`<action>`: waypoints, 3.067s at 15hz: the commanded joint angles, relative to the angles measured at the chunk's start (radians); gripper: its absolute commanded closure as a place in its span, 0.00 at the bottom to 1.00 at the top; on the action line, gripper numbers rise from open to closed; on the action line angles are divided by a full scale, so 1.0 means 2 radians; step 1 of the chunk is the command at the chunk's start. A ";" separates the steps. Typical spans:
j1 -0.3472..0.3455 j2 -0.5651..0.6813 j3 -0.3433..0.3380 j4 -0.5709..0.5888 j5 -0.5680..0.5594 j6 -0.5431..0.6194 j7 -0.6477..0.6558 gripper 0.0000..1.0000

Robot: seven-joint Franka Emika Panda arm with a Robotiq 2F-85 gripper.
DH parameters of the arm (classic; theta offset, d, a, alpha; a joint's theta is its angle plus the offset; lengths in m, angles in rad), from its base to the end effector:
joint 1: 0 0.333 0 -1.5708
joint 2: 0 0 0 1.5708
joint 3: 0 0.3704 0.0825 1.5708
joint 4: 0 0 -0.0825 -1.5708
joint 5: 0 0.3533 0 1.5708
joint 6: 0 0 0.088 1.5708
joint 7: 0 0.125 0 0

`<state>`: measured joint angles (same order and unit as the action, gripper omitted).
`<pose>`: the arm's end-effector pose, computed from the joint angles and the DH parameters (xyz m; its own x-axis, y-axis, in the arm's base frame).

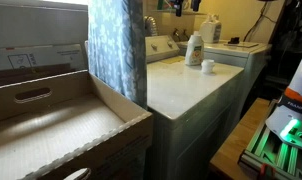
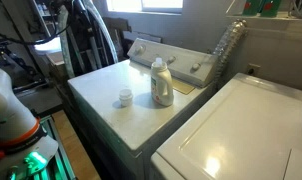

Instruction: Pour some fabric softener into its lid

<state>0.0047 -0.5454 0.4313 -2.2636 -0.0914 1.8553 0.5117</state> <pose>0.3122 0.1769 0.5918 0.9720 -0.0719 0.2239 -0.1228 -0.9672 0.2223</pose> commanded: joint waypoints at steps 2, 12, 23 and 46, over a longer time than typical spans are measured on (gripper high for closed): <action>0.019 0.005 -0.014 0.001 -0.010 -0.002 0.008 0.00; -0.011 -0.014 -0.063 -0.026 -0.006 -0.011 0.034 0.00; -0.085 -0.005 -0.173 -0.021 -0.025 -0.010 0.031 0.00; -0.171 0.249 -0.343 0.097 0.101 0.119 0.137 0.00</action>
<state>-0.3556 -0.0793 -0.2214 -2.0905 0.0300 2.0796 0.8429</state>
